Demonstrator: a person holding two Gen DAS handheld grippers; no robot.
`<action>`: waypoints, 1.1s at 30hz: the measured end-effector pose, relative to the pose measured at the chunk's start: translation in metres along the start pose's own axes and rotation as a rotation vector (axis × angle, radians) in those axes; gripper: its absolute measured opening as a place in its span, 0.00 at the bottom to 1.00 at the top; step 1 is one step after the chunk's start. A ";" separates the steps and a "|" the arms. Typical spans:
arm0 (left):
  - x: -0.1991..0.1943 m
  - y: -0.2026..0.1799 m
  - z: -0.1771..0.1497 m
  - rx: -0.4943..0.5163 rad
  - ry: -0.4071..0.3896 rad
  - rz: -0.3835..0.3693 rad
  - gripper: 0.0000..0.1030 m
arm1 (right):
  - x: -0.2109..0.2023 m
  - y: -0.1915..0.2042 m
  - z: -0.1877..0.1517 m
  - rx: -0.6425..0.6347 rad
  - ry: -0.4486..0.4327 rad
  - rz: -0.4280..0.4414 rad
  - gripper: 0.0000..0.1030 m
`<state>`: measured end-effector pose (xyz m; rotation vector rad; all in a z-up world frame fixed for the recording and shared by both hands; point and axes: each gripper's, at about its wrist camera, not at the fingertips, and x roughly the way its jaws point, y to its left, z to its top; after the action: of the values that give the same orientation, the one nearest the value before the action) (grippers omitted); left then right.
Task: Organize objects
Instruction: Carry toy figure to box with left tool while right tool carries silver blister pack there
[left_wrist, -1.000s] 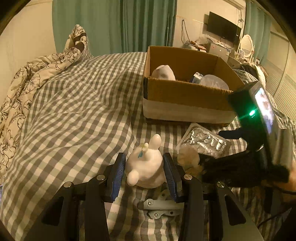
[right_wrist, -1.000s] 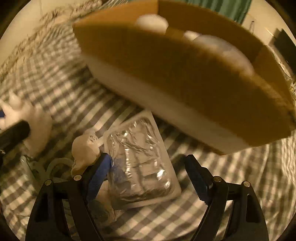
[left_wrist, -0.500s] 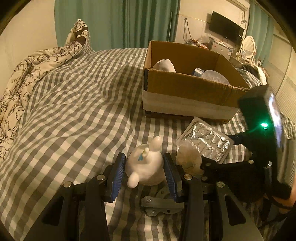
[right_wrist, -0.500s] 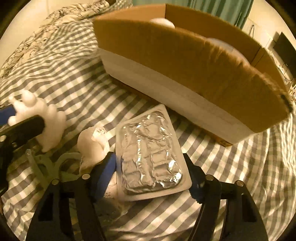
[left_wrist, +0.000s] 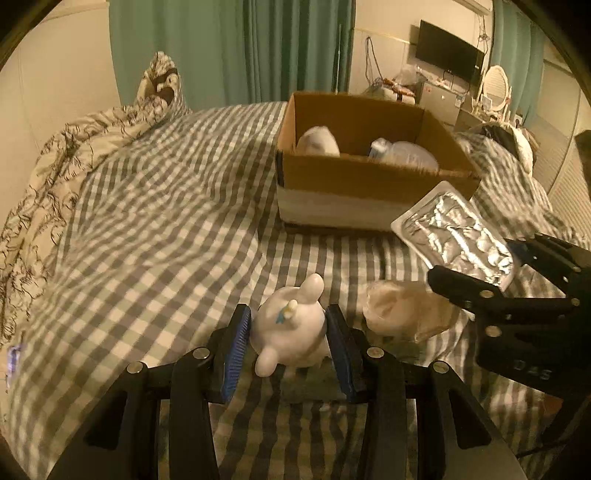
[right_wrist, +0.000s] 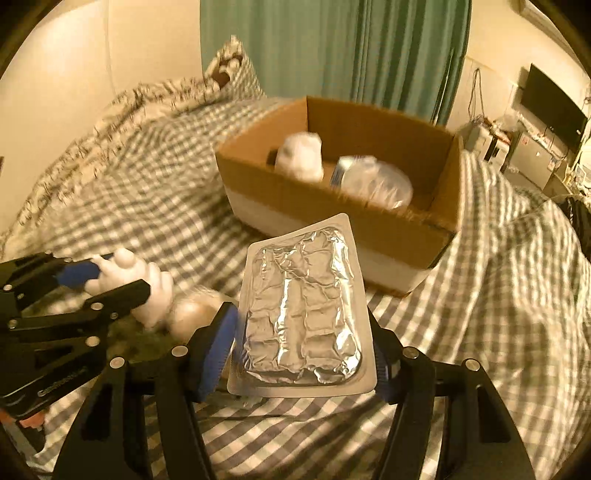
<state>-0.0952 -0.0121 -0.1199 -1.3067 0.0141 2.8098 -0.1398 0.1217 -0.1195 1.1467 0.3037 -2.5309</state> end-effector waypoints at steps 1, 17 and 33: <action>-0.005 0.000 0.004 0.001 -0.010 -0.003 0.41 | -0.012 -0.003 0.001 -0.001 -0.020 -0.009 0.62; -0.043 -0.036 0.124 0.077 -0.206 -0.079 0.41 | -0.082 -0.035 0.092 -0.006 -0.220 -0.031 0.62; 0.039 -0.048 0.201 0.067 -0.199 -0.082 0.41 | -0.017 -0.098 0.151 0.048 -0.207 -0.021 0.62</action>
<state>-0.2722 0.0423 -0.0197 -0.9862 0.0461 2.8284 -0.2710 0.1651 -0.0040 0.8915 0.2041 -2.6598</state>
